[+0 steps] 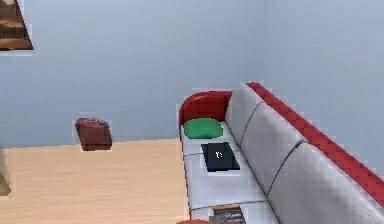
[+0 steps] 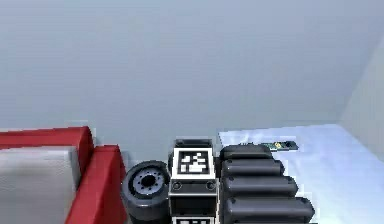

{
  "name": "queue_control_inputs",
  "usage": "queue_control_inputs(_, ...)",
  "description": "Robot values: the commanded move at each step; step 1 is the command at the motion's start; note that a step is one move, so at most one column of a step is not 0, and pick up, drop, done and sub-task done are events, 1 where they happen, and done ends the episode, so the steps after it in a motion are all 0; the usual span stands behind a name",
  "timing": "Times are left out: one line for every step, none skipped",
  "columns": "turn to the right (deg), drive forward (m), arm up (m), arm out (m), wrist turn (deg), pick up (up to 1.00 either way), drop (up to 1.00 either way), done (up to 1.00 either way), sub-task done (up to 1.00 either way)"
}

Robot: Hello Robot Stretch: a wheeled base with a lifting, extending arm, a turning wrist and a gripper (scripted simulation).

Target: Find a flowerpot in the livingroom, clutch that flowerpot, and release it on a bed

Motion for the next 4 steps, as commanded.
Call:
queue_control_inputs(-45.0, 0.00, 0.00, 0.00, 0.0, 0.00, 0.00, 0.00, 0.00)
queue_control_inputs(-6.0, 0.00, 0.00, 0.00, 0.0, 0.00, 0.00, 0.00, 0.00)
queue_control_inputs(0.0, 0.55, 0.00, 0.00, 0.0, 0.00, 0.00, 0.00, 0.00)
queue_control_inputs(-36.0, 0.00, 0.00, 0.00, 0.0, 0.00, 0.00, 0.00, 0.00)
